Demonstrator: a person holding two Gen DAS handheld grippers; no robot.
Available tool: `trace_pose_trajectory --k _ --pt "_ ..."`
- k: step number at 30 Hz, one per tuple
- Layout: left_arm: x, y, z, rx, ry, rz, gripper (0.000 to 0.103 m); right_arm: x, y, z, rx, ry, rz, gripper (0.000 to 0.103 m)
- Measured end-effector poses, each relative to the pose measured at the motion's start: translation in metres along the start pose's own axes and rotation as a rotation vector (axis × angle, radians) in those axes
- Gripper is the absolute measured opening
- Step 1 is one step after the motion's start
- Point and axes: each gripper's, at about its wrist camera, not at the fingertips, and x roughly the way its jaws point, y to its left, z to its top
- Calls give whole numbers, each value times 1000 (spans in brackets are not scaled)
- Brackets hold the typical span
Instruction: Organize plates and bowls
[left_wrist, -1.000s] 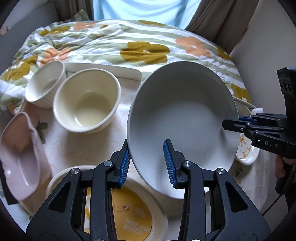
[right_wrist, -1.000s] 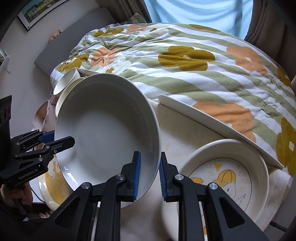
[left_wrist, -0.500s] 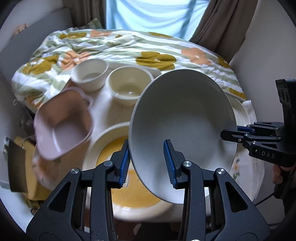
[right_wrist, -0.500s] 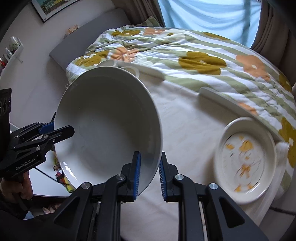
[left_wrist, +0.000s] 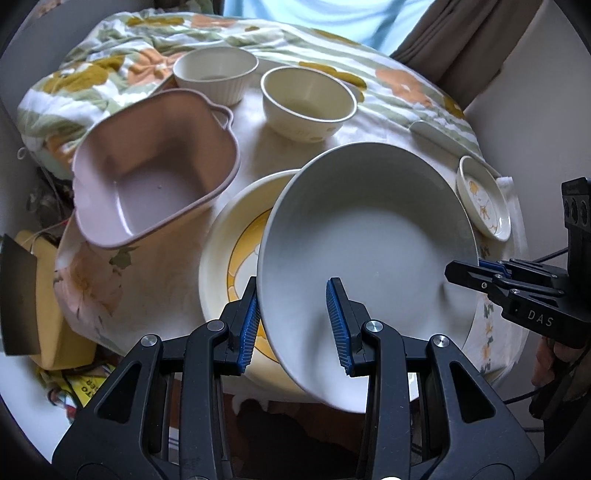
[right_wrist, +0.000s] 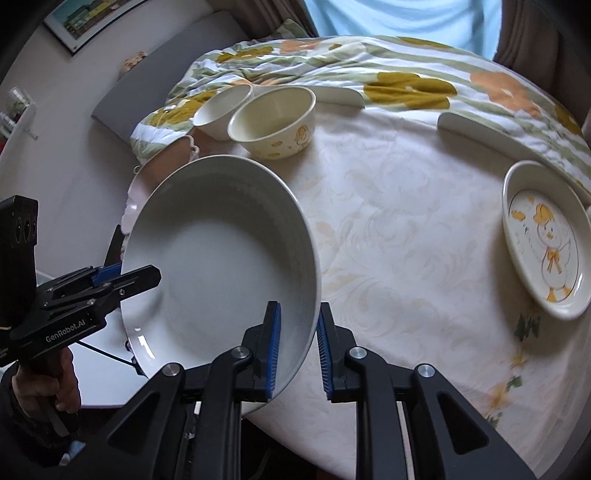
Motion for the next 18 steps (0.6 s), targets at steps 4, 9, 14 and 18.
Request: trace_pose_trajectory --k 4,9,14,18 --pt "13 8 7 11 31 -19 32 10 6 1 23 24 -39 18" --pt "33 15 11 16 75 -43 32 18 9 -3 47 35 -78 18" --pt "45 17 12 33 97 -51 32 24 11 -4 68 42 -107 18" --pt "53 18 13 47 110 -46 32 26 11 -3 84 44 -116 18"
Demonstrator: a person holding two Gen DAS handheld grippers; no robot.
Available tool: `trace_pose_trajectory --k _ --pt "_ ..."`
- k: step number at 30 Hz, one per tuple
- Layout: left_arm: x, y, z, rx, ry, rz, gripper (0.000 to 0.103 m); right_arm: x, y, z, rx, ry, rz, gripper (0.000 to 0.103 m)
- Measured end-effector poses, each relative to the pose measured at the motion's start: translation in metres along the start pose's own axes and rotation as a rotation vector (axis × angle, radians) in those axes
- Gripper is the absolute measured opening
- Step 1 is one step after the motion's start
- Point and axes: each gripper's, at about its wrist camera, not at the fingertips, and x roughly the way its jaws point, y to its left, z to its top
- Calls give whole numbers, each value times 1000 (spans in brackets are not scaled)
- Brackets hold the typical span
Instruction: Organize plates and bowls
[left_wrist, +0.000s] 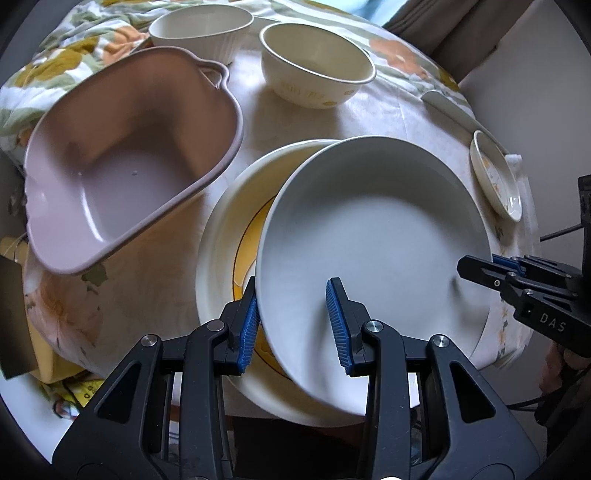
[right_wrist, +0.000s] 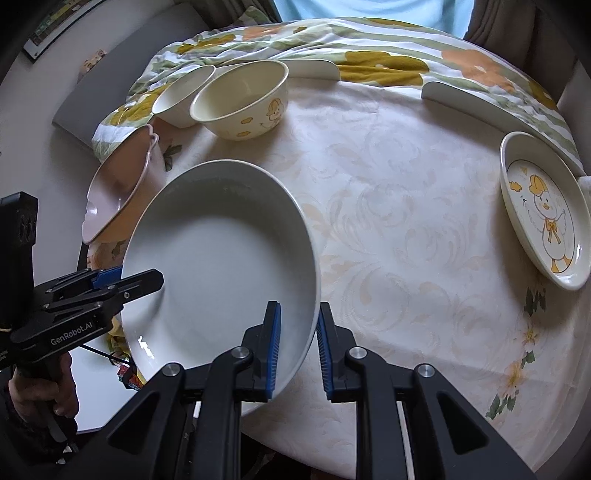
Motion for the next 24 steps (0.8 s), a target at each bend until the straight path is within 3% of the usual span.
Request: trace_pose_trajectory --k 12,19,24 --pt "9 -7 0 58 6 47 32 -1 0 -6 34 -24 -17 18" --pt "9 -16 -4 150 -27 142 32 0 10 -14 13 -64 -62 18" --pt "7 -26 -12 257 -68 251 32 2 20 -19 -24 -93 -117 18"
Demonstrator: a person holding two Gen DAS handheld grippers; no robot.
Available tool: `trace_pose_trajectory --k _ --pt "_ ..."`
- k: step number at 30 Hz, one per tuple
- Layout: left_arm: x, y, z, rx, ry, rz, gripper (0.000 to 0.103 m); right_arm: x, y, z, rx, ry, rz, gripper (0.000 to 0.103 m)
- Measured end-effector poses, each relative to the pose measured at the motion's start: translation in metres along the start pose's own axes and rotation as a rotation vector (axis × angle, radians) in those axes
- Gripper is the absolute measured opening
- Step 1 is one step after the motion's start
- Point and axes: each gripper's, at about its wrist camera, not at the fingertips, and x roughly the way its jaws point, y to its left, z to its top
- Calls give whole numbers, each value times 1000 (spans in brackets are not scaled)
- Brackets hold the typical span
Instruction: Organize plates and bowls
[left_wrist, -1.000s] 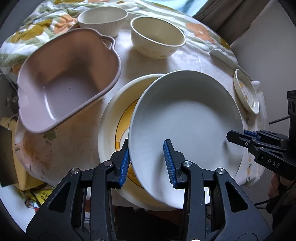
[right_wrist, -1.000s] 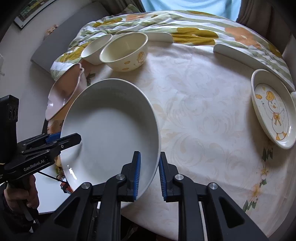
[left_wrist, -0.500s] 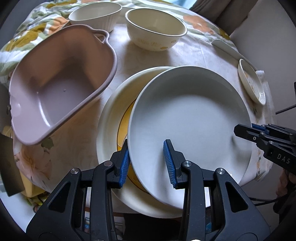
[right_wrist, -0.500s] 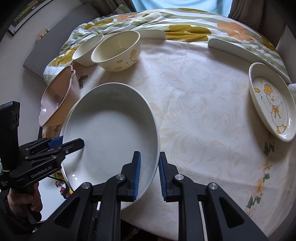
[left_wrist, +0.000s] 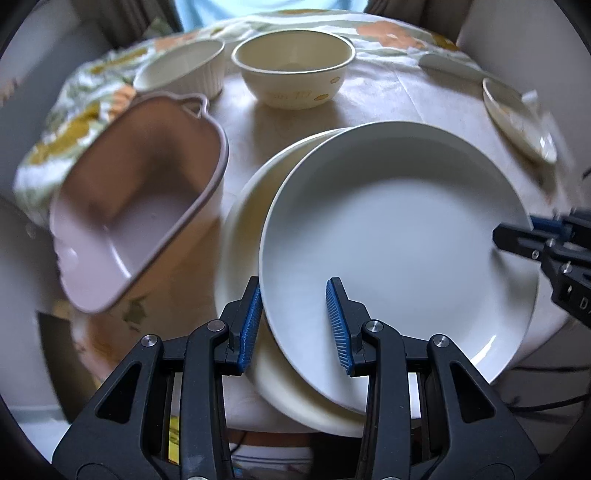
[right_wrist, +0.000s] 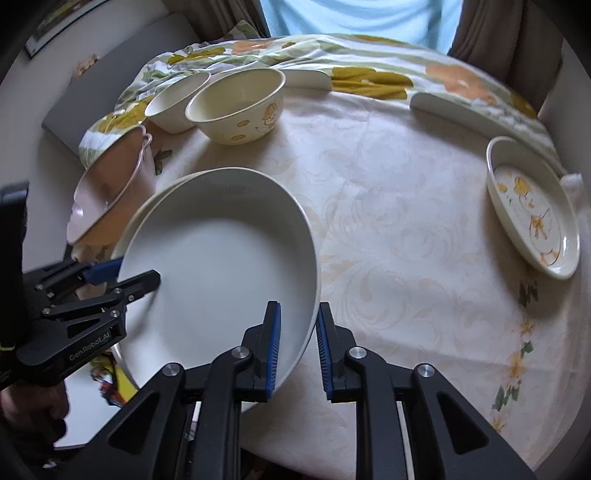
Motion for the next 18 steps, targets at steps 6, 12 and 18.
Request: trace_pose_trajectory --k 6,12,18 --pt "-3 -7 -5 83 -34 84 32 1 13 -5 -63 -29 -78 18" --pt "-7 -16 -6 144 -59 157 32 3 23 -6 -123 -42 -148 18" --pt "-8 -19 -7 158 -63 169 32 4 25 -7 -129 -50 -174 18"
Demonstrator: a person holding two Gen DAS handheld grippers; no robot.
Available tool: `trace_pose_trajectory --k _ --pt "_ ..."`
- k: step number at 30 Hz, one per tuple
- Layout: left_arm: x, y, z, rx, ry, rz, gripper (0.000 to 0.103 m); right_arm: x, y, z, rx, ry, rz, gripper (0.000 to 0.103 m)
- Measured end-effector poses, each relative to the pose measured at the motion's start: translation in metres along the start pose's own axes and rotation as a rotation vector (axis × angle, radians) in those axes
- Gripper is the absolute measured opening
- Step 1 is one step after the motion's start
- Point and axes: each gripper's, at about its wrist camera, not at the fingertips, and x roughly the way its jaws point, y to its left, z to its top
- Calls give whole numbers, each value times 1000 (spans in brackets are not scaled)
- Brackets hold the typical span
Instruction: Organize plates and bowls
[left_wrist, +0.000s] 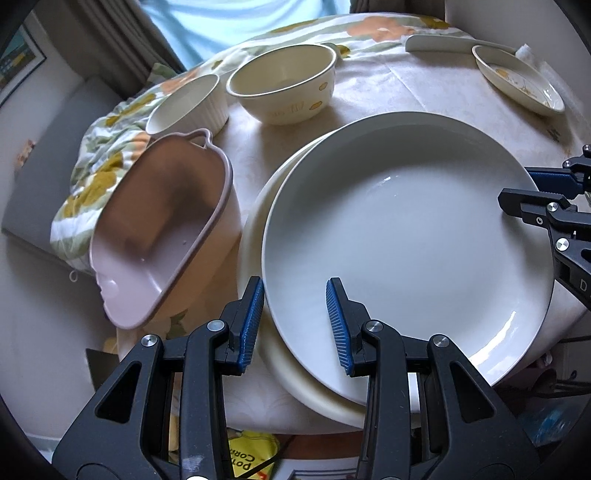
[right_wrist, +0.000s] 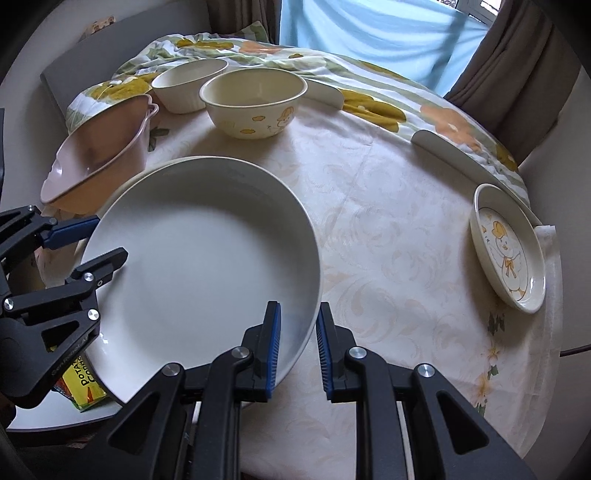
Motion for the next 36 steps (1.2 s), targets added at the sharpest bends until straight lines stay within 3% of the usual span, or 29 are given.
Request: trace_pose_trajectory --k 10,23,24,26,27,28,30,36 --pt "-3 0 -2 13 -5 39 32 -1 5 0 4 3 -22 18" --pt "-2 7 1 -24 3 12 34 -1 1 -1 30 -3 -3 18" --pt "-1 5 1 -21 5 13 36 -1 0 -1 38 -2 3 18" --pt "1 2 3 -22 16 -9 61 -1 -4 -2 60 -3 26 20" --pt "1 2 3 -35 18 -31 70 -1 -5 -3 71 -6 41 29" --pt "-1 1 3 -44 10 -38 81 -2 -8 -5 88 -12 57 48" --pt "-5 -2 2 -46 -2 -33 81 -5 -11 -9 109 -22 76 59" --pt "-46 -6 6 -61 -52 -39 81 -38 -40 -34 208 -76 83 59"
